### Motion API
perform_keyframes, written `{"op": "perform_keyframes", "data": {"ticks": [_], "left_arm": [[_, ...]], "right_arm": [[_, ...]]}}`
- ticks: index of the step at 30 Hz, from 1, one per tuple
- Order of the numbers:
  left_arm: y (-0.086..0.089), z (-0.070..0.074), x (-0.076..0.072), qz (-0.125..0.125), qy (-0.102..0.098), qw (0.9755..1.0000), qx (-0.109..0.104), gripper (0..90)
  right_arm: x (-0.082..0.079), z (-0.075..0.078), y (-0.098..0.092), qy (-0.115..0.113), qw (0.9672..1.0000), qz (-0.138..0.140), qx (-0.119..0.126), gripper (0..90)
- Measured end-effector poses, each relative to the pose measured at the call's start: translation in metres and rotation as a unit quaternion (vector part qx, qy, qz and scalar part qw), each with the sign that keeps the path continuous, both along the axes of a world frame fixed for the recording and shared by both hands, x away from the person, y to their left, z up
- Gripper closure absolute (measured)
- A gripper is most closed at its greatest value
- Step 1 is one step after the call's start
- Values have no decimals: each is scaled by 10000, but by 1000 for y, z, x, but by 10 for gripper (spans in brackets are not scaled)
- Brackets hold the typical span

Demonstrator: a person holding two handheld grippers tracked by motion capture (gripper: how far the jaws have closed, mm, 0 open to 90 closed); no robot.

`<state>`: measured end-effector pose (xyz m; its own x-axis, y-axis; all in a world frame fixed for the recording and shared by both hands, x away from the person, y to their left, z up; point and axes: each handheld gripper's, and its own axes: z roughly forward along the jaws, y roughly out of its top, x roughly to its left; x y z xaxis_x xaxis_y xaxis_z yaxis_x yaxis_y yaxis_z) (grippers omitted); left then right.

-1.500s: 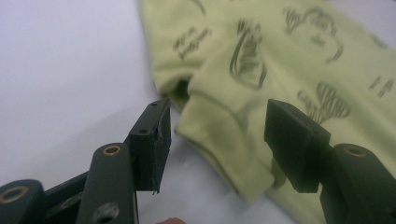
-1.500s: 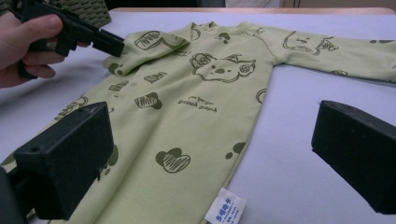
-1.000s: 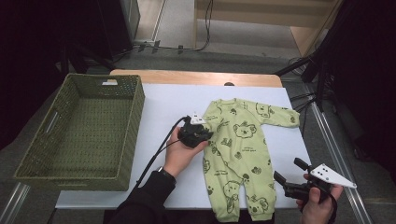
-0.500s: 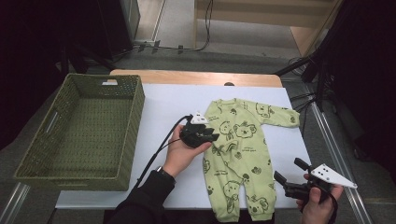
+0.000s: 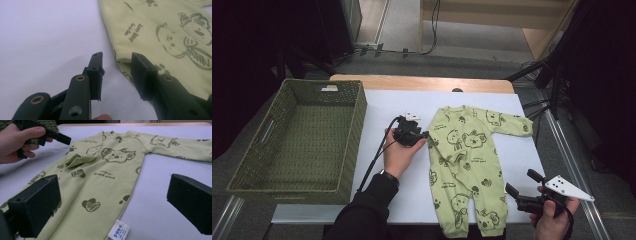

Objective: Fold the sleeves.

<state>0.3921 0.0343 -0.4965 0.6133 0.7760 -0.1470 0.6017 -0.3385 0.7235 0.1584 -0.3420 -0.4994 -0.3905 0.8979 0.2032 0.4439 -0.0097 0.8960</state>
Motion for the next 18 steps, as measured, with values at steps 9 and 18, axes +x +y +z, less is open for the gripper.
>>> {"op": "perform_keyframes", "data": {"ticks": [9, 18], "left_arm": [[-8, -7, 13, -180, 221, 9996, 25, 769], [0, 0, 16, -247, 28, 9991, 349, 894]], "right_arm": [[0, 0, 0, 10, 10000, 4, -9, 0], [0, 0, -1, 18, 10000, -15, 7, 0]]}}
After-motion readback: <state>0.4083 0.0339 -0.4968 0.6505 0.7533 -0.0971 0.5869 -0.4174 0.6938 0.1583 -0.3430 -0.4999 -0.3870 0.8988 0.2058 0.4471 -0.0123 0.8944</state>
